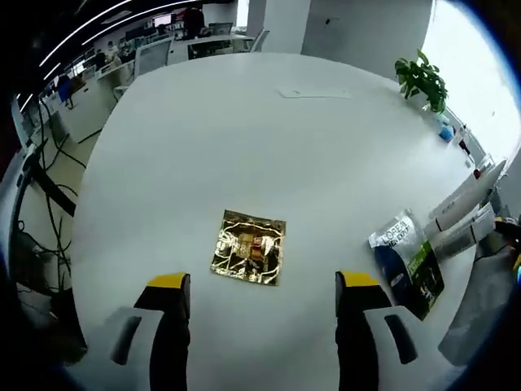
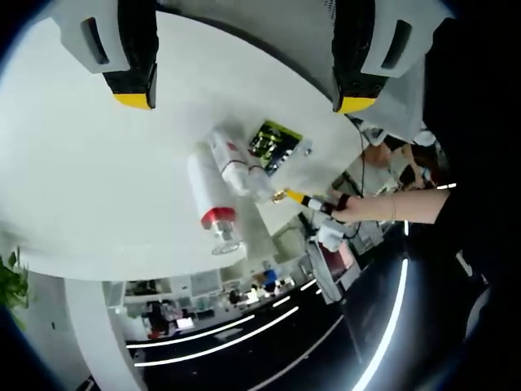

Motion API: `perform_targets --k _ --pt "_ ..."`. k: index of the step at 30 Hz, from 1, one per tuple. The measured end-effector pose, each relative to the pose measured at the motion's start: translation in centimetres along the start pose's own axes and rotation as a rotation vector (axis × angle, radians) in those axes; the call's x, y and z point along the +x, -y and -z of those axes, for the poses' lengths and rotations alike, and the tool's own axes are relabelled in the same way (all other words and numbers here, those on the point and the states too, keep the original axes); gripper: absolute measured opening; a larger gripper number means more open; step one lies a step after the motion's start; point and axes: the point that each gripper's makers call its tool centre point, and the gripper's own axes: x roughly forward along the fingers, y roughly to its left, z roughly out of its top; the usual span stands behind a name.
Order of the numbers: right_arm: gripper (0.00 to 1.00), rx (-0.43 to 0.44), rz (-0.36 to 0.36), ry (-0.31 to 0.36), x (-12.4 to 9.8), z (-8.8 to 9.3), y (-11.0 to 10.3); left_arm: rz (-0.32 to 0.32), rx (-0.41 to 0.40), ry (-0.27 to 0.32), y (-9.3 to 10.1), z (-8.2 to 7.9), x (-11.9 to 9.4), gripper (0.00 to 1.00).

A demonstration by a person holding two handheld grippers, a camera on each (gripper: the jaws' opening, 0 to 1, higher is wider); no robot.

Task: Arrange the skincare products in the storage area until every visible bottle or jar stands upright without overlapping.

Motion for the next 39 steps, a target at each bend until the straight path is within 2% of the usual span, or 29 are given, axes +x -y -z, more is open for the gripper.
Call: perform_targets --k 2,6,10,13,14,18,21,25,35,39 --pt "0.92 0.004 0.001 -0.002 0.0 0.0 -0.1 -0.003 0.002 -0.008 -0.4 -0.2 1.0 0.66" --pt "0.92 0.01 0.004 -0.006 0.0 0.0 -0.2 -0.007 0.016 -0.036 -0.8 -0.1 1.6 0.58" --pt "0.92 0.014 0.008 -0.006 0.0 -0.1 -0.1 -0.011 0.023 -0.073 -1.2 0.4 2.4 0.57" --pt "0.92 0.015 0.01 -0.005 -0.1 -0.1 0.0 -0.02 0.045 -0.099 -1.5 0.8 2.5 0.54" --pt "0.92 0.017 0.012 -0.003 -0.1 -0.1 0.1 -0.037 0.055 -0.105 -1.9 0.8 2.7 0.52" --pt "0.92 0.021 0.018 0.001 -0.1 -0.1 0.4 -0.032 0.054 -0.109 -2.4 0.4 2.9 0.49" --pt "0.92 0.017 0.018 -0.003 -0.1 -0.1 0.3 -0.067 0.091 -0.13 -2.4 0.9 2.7 0.46" --pt "0.92 0.016 0.018 -0.007 0.0 0.0 0.3 -0.054 0.114 -0.111 -1.4 0.4 2.5 0.35" --pt "0.92 0.011 0.018 -0.01 0.0 0.1 0.4 -0.073 0.071 -0.124 -1.9 0.7 2.5 0.3" --pt "0.92 0.007 0.015 -0.011 0.0 0.1 0.4 -0.06 0.035 -0.097 -1.5 0.5 2.0 0.3"
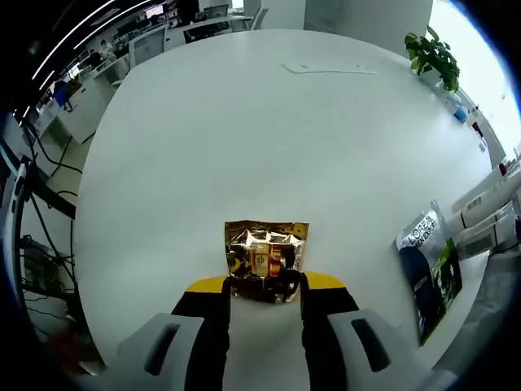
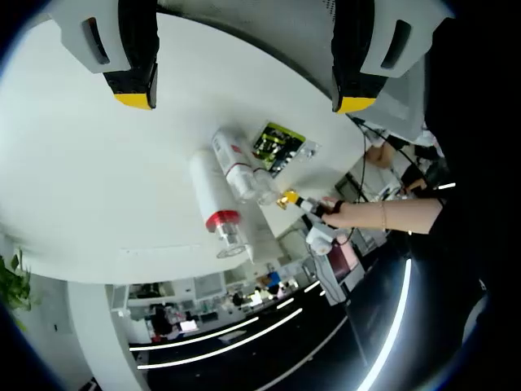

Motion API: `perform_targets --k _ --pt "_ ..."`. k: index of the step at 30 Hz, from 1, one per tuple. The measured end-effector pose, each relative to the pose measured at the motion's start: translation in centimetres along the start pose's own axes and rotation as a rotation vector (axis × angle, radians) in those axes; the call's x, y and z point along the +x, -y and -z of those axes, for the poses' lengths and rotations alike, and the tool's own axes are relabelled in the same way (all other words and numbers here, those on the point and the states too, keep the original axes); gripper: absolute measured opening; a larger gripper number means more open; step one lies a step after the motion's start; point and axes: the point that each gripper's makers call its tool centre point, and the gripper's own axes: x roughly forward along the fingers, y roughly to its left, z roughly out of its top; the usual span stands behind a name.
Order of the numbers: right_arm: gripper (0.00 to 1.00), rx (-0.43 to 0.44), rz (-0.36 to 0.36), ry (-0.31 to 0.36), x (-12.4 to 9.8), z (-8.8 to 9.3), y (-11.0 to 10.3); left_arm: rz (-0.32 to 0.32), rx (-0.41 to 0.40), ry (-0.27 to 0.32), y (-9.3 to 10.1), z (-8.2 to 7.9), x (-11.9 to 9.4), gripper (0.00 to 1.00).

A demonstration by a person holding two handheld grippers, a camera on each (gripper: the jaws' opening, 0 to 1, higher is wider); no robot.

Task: Arrange the skincare products in the storage area until every visible bottle or jar stands upright without overlapping.

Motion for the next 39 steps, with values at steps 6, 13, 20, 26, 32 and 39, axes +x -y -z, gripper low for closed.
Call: perform_targets --k 6,13,20,26,32,39 --pt "0.92 -0.008 -0.004 0.001 0.0 0.0 -0.1 0.059 -0.129 0.064 1.1 -1.1 -1.3 0.31" --pt "0.92 -0.019 -0.005 0.012 0.0 -0.3 -0.3 0.172 -0.255 0.175 4.0 -2.8 -4.1 0.31" --pt "0.94 -0.009 -0.026 0.092 -0.3 -2.7 -1.8 0.262 -0.342 0.254 7.5 -3.0 -7.4 0.31" --pt "0.82 -0.125 -0.059 0.106 0.9 -3.5 -4.6 0.322 -0.415 0.3 9.9 -2.5 -10.0 0.31" --pt "0.75 -0.2 -0.094 0.115 1.9 -4.0 -7.1 0.395 -0.507 0.378 11.9 -3.0 -13.0 0.31" --pt "0.66 -0.25 -0.143 0.229 3.5 -8.1 -9.1 0.456 -0.565 0.452 14.0 -3.5 -16.3 0.3"
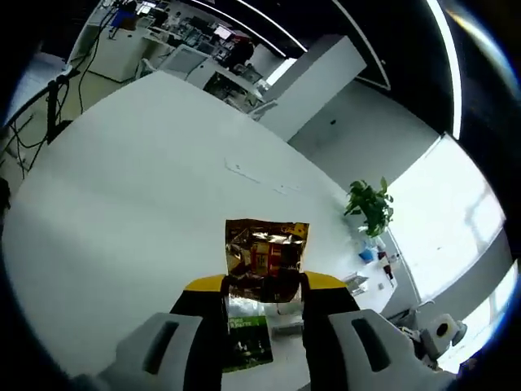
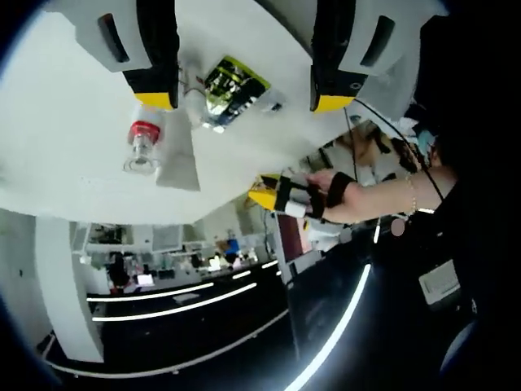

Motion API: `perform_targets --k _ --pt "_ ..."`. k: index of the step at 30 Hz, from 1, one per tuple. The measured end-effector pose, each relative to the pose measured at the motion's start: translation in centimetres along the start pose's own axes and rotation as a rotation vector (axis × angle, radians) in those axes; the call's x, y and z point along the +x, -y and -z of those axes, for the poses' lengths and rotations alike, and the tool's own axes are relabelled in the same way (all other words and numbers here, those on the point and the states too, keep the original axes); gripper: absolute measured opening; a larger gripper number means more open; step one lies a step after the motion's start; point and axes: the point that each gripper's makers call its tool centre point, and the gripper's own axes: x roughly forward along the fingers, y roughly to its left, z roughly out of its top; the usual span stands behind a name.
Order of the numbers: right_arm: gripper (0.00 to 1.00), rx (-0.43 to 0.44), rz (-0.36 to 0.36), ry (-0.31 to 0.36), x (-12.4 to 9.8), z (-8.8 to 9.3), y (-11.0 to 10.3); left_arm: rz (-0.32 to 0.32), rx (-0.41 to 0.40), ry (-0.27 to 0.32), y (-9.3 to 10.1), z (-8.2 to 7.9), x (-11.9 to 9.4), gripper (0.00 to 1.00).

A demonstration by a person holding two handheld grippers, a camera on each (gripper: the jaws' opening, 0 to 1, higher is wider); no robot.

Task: Arrange the skincare products in the storage area until every visible bottle or jar stands upright without overlapping.

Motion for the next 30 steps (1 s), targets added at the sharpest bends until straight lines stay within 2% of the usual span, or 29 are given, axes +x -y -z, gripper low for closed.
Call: perform_targets --k 2,5,11,15,19,24,30 --pt "0.62 -0.03 -0.013 0.031 0.8 -1.2 -0.4 0.038 -0.017 0.024 1.6 -0.1 -0.7 0.3" --pt "0.59 -0.038 -0.028 0.054 1.6 -2.2 -1.1 0.061 -0.026 0.037 2.8 0.1 -1.5 0.3" --pt "0.49 -0.071 -0.048 0.126 2.9 -4.1 -2.5 0.125 0.005 0.066 5.8 0.2 -3.0 0.29" --pt "0.44 -0.093 -0.051 0.168 3.3 -5.6 -3.3 0.195 -0.048 0.099 8.1 0.1 -3.8 0.29" --pt "0.38 -0.077 -0.062 0.232 3.5 -7.5 -4.4 0.242 -0.086 0.127 9.7 0.1 -4.4 0.28" --pt "0.33 -0.066 -0.057 0.276 3.8 -9.1 -5.0 0.339 -0.171 0.139 12.0 0.4 -5.1 0.27" --pt "0.25 -0.027 -0.044 0.338 3.7 -10.6 -5.1 0.37 -0.142 0.138 13.4 0.8 -5.8 0.27"
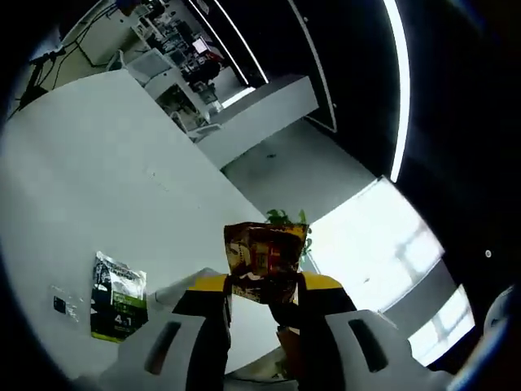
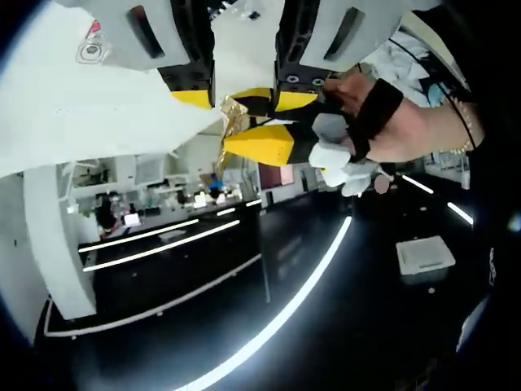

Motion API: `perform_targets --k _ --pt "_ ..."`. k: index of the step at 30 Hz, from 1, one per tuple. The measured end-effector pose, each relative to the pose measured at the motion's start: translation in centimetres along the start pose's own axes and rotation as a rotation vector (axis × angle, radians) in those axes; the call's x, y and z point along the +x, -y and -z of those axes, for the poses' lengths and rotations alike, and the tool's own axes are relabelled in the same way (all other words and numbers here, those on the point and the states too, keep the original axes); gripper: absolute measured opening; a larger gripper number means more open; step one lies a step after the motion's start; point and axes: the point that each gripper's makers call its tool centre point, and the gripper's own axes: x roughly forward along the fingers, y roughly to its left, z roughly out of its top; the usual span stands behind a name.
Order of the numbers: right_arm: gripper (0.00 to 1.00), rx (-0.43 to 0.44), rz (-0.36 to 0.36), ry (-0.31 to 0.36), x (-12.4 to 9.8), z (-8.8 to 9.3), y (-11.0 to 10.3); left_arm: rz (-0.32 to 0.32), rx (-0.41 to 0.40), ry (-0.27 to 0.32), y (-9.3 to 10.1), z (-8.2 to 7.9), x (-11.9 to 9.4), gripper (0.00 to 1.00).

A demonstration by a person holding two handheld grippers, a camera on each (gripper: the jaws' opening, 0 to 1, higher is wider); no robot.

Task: Arrange the skincare products in the storage area until every visible bottle or jar stands upright without overlapping.

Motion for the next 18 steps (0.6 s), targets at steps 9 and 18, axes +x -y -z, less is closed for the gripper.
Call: perform_targets --k 9,18 --pt "0.07 0.007 0.023 0.064 -0.2 -1.6 0.0 0.046 -0.055 0.018 1.0 0.6 -0.3 0.28" --pt "0.0 0.03 0.026 0.082 -0.9 -2.0 0.2 0.057 -0.047 0.021 1.6 0.6 -0.6 0.32"
